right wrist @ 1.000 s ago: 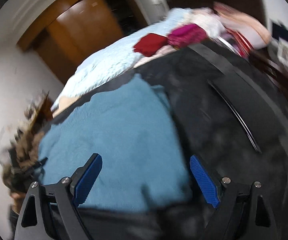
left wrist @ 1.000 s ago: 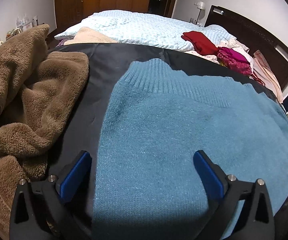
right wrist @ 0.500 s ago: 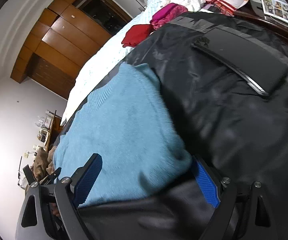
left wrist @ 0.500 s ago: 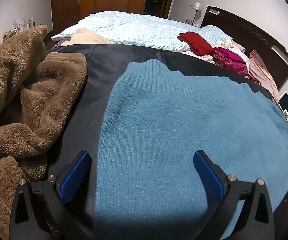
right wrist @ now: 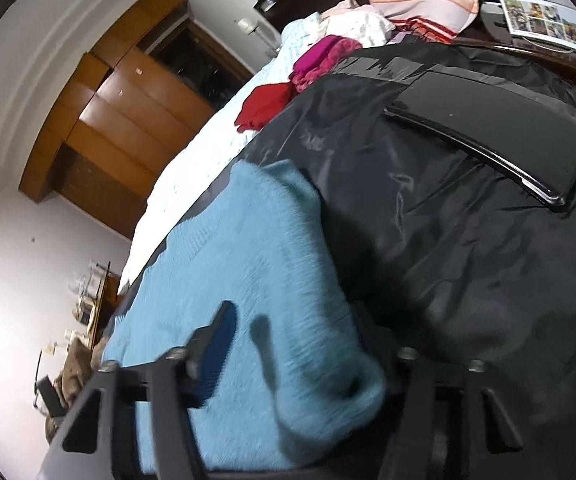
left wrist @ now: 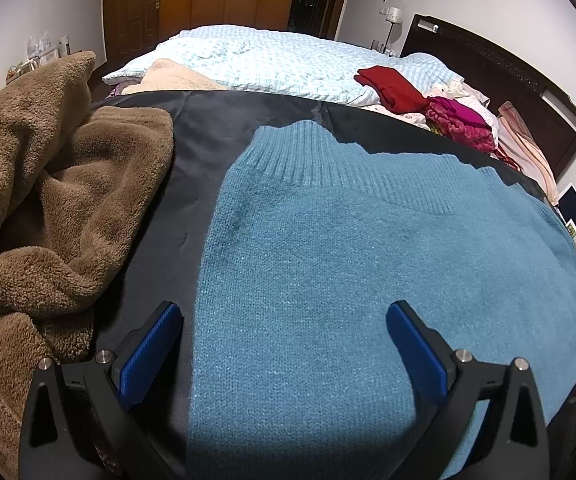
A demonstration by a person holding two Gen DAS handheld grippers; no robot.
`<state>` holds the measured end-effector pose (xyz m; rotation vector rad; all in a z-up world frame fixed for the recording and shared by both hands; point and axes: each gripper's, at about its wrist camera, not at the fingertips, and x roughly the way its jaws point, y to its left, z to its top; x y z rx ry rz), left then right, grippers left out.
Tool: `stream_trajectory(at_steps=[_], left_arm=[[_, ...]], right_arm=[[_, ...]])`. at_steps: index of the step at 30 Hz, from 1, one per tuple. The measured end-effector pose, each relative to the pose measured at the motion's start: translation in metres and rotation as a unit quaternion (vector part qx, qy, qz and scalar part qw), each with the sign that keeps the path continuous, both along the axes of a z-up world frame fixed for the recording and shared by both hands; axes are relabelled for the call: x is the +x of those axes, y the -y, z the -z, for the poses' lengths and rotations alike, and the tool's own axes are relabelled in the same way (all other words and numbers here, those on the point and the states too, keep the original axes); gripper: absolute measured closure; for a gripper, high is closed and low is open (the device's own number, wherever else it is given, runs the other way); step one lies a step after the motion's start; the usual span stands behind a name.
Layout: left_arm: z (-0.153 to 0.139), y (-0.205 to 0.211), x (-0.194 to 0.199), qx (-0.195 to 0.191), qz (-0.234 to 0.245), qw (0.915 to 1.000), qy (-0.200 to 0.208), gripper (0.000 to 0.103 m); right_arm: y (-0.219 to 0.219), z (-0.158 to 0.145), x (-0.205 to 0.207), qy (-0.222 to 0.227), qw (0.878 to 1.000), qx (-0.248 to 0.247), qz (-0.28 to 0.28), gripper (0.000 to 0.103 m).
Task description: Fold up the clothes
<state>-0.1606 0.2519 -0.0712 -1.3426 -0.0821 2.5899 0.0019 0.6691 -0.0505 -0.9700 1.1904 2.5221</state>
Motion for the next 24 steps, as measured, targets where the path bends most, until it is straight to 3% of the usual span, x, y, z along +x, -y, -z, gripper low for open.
stream_trajectory(at_steps=[6, 15, 18, 24], left_arm=[[0.000, 0.000, 0.001, 0.000, -0.001, 1.0000, -0.002, 0.001], [0.000, 0.000, 0.001, 0.000, -0.001, 1.0000, -0.002, 0.001], [0.000, 0.000, 0.001, 0.000, 0.000, 1.0000, -0.002, 0.001], [0.000, 0.001, 0.001, 0.000, 0.001, 1.0000, -0.003, 0.001]], right_arm=[[-0.001, 0.006, 0.000, -0.014, 0.999, -0.027, -0.013, 0.049], [0.005, 0.006, -0.014, -0.023, 0.999, -0.010, -0.021, 0.048], [0.006, 0.006, -0.013, -0.017, 1.000, 0.011, -0.016, 0.064], [0.003, 0.009, -0.008, -0.021, 1.000, 0.003, -0.013, 0.067]])
